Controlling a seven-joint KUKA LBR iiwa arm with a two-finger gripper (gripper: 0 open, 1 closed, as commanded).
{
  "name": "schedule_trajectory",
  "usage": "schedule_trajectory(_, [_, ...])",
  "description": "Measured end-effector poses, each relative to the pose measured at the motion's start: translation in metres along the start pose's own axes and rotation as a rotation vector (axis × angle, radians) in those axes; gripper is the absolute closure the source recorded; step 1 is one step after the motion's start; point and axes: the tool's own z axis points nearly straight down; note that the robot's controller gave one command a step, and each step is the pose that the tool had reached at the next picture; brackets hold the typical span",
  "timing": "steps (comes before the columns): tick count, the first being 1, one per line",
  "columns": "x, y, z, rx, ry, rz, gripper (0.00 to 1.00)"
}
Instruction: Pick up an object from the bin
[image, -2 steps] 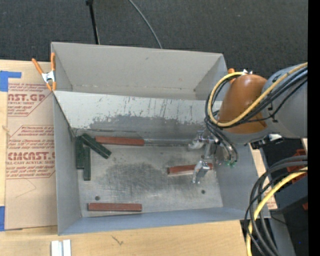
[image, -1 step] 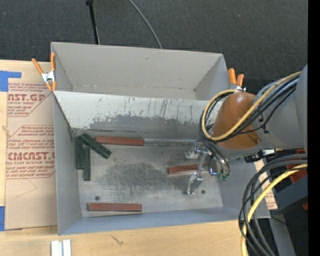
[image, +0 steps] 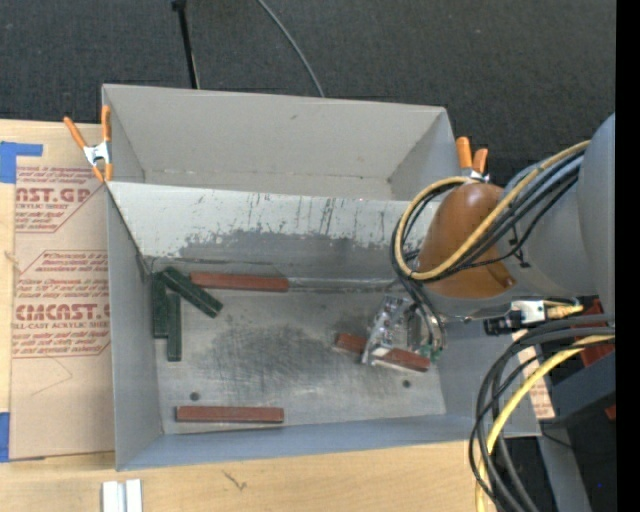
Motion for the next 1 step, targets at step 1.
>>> schedule_trajectory(1, [0.0,0.0,0.0,0.0,0.0,0.0,1.0])
